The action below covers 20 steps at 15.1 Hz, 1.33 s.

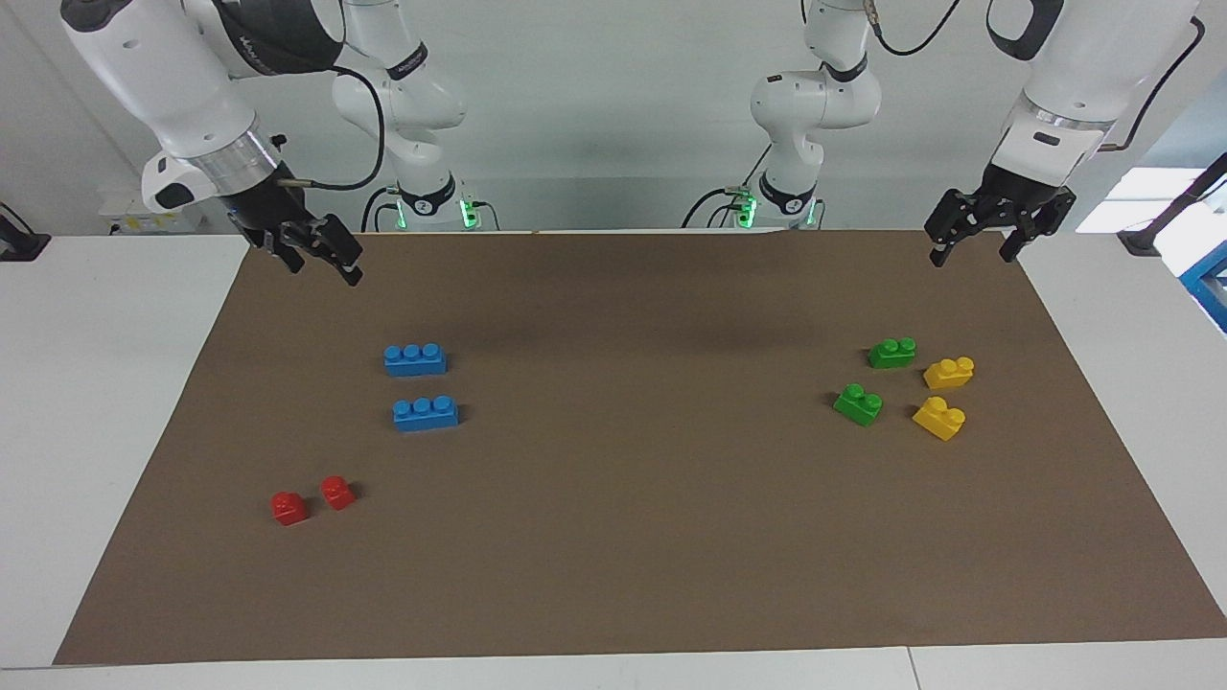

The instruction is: Remove green block with left arm and hold with right

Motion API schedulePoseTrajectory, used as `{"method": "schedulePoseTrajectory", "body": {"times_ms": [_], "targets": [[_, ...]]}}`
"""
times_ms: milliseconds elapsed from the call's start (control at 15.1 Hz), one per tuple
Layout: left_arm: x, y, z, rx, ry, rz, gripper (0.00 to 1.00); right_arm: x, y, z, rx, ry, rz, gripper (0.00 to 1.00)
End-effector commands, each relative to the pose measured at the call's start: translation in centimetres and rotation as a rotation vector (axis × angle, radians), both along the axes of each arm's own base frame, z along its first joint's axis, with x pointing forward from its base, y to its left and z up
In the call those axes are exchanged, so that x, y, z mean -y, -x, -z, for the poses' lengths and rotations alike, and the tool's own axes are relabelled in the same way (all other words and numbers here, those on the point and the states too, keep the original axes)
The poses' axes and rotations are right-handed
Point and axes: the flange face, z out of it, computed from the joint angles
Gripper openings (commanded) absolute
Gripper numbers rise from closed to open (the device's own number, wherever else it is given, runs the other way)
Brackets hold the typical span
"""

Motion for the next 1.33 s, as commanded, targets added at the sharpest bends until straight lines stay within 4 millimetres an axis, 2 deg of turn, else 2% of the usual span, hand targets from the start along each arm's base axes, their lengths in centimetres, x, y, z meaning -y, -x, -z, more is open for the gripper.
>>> {"method": "schedulePoseTrajectory", "body": {"times_ms": [0, 398, 1261], "targets": [[-0.2, 0.6, 0.2, -0.011, -0.016, 0.009, 1.00, 0.3, 0.9, -2.7, 0.030, 0.054, -0.114, 1.00], [-0.1, -0.5, 1.1, -0.037, 0.008, 0.007, 1.00, 0.3, 1.6, -3.7, 0.025, 0.147, -0.227, 1.00], [-0.3, 0.1, 0.9, -0.053, 0.027, -0.016, 1.00, 0.3, 2.2, -3.5, 0.003, 0.149, -0.265, 1.00]]}}
